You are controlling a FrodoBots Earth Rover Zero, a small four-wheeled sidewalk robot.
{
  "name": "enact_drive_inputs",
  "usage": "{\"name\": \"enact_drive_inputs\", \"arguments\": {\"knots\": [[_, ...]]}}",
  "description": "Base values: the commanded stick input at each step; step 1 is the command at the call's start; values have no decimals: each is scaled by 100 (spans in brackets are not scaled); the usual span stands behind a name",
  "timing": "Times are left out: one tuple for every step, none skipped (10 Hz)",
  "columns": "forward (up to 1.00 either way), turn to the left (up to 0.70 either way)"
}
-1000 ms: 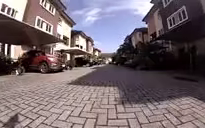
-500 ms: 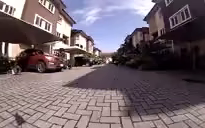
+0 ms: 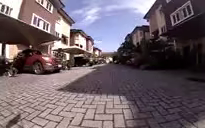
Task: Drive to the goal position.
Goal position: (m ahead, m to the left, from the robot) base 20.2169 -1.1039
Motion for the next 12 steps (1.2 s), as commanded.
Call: {"name": "enact_drive_inputs", "arguments": {"knots": [[69, 3], [69, 3], [69, 3], [69, 3], [69, 3], [69, 3], [69, 3], [69, 3], [69, 3], [69, 3], [69, 3], [69, 3]]}}
